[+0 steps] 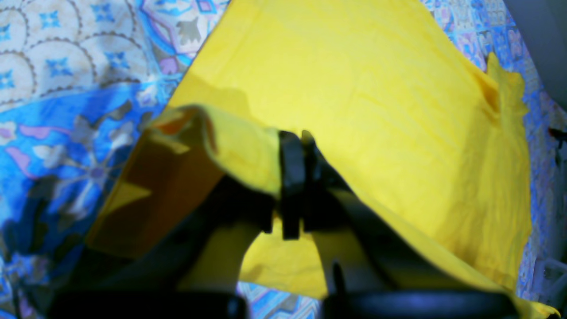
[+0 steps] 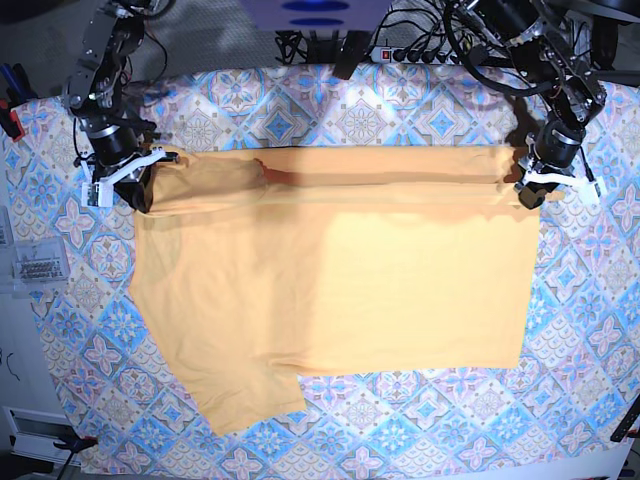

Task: Fold the T-shirt properly
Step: 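Lower the held shoulder edge onto the shirt body with both grippers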

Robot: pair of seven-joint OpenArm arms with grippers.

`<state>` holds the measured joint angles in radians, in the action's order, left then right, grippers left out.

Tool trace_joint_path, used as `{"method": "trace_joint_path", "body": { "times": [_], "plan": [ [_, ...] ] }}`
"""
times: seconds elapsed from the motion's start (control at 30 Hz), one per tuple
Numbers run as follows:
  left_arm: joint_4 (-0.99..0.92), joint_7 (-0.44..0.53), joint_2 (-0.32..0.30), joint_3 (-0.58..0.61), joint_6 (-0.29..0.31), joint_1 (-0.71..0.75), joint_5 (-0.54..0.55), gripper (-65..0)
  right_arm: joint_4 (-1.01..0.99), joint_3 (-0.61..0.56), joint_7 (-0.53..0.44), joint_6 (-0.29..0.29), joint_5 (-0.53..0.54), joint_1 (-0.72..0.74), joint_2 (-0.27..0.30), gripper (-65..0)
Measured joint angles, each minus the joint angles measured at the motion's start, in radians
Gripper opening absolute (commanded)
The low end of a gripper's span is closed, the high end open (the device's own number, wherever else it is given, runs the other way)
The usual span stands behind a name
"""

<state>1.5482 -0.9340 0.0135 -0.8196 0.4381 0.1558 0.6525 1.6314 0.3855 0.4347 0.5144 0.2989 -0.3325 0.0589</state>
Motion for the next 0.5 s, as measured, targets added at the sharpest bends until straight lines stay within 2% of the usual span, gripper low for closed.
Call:
{"method": "trace_joint_path", "body": {
  "times": [0.13, 0.27, 0.5],
  "plan": [
    [-0.057, 0.007, -0.001, 0.000, -0.005, 0.002, -0.002, -65.0, -0.001, -0.042, 0.000, -0.002, 0.000, 0.019, -0.001, -64.8],
    [-0.088, 0.064, -0.001, 0.000, -0.005, 0.003, 0.000, -65.0, -0.024, -0.042, -0.008, -0.003, 0.001, 0.055, 0.001, -64.8],
    [-0.103, 0.064, -0.009, 0.036, -0.007, -0.007, -0.002, -65.0, -0.124, -0.043, -0.006, -0.002, 0.001, 0.109, 0.002, -64.6]
  ]
}}
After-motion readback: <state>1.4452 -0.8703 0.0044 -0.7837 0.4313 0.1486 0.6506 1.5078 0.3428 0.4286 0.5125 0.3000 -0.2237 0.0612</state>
